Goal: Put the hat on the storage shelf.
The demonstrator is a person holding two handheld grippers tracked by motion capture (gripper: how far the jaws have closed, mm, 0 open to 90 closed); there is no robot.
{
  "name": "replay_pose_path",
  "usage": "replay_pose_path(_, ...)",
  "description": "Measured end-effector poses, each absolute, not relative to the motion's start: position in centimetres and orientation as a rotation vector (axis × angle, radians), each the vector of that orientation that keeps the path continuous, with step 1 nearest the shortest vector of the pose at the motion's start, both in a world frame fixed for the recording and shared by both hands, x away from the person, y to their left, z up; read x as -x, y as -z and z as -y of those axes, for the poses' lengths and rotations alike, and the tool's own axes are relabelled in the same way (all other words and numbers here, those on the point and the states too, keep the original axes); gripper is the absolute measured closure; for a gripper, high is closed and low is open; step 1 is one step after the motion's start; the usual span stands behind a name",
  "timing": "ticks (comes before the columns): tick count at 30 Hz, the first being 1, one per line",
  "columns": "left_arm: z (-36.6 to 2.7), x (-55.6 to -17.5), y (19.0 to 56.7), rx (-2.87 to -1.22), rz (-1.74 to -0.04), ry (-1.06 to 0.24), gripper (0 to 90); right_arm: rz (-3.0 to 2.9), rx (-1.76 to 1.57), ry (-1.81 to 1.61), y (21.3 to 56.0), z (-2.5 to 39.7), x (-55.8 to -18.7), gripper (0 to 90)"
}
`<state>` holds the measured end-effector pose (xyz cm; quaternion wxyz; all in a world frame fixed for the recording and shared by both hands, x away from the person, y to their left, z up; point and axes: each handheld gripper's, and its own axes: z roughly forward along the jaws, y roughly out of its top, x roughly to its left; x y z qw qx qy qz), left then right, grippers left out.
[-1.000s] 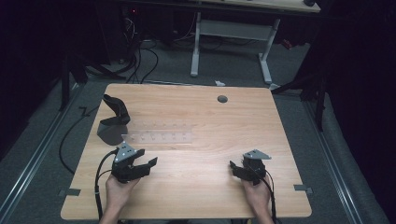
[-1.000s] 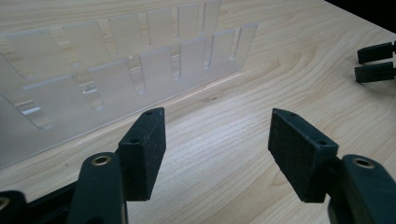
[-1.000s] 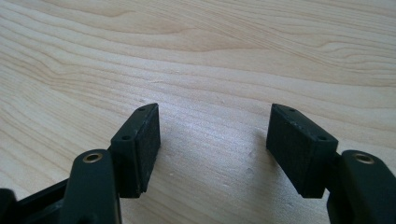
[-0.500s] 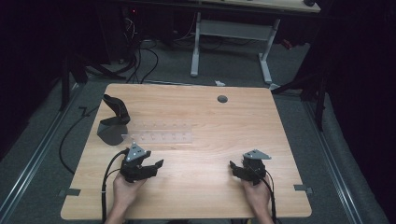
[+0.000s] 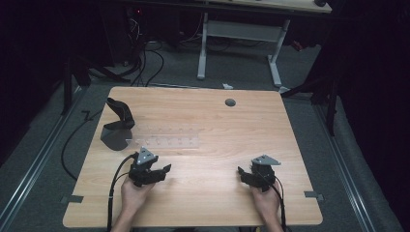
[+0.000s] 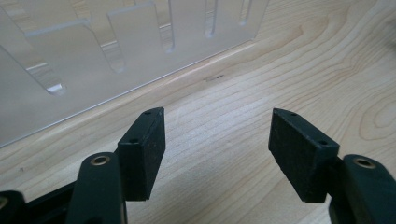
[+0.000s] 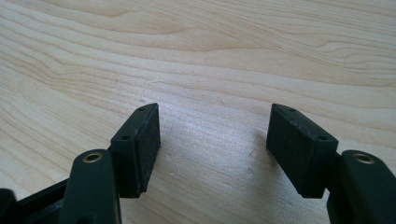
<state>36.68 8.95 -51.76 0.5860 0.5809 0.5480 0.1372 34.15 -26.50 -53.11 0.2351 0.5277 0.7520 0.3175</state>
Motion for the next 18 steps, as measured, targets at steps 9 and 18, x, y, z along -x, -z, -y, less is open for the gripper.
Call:
replay_pose_path(9,-8.7,-37.2,52.6,-1.369,-1.296,-0.357,37.2,-2.063,-1.448,-0.871,53.1,26.5,-34.2,35.3)
replay_pose_path(18,-8.6,-37.6,53.5,-1.382,-1.306,-0.393,37.4,-2.064,-1.448,-0.871,53.1,26.5,-34.2,35.3)
